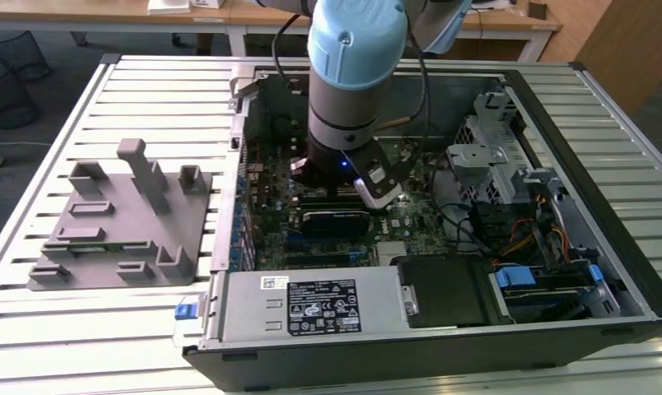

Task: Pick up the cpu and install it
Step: 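Install the second cpu locking lever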

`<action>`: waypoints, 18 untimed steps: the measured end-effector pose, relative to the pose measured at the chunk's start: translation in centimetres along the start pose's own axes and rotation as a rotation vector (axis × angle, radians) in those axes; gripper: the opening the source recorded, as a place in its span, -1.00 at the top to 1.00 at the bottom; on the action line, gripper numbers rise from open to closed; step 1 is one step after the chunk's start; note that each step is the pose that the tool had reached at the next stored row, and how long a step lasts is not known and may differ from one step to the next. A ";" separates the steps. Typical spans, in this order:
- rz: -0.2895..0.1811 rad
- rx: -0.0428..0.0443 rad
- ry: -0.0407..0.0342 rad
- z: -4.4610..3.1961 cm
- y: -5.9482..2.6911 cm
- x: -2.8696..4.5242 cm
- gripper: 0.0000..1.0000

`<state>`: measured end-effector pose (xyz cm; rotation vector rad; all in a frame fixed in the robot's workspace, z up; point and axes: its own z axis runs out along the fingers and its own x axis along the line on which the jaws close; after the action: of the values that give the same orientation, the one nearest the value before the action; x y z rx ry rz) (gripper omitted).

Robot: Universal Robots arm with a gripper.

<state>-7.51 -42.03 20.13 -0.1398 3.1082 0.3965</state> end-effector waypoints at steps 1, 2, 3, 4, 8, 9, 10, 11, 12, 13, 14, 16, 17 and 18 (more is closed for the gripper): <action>0.000 -0.0010 -0.0001 0.01 -0.03 0.11 0.79; 0.000 -0.0022 -0.0002 0.02 -0.06 0.26 0.79; 0.000 -0.0032 -0.0003 0.04 -0.08 0.40 0.79; 0.000 -0.0043 -0.0004 0.07 -0.10 0.55 0.79; 0.000 -0.0139 -0.0014 0.33 -0.13 1.01 0.79; 0.000 -0.0176 -0.0016 0.43 -0.16 1.06 0.79; 0.000 -0.0218 -0.0019 0.51 -0.18 1.12 0.79; 0.000 -0.0271 -0.0024 0.59 -0.20 1.17 0.79; 0.000 -0.0336 -0.0030 0.64 -0.20 1.22 0.79; 0.000 -0.0405 -0.0036 0.67 -0.21 1.27 0.79; 0.000 -0.0468 -0.0042 0.71 -0.21 1.31 0.79; 0.000 -0.0550 -0.0049 0.81 -0.23 1.36 0.79; 0.000 -0.0573 -0.0051 0.88 -0.25 1.37 0.79; 0.000 -0.0592 -0.0053 0.94 -0.26 1.38 0.79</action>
<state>-8.87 -42.17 19.12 -0.1395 3.0924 0.4882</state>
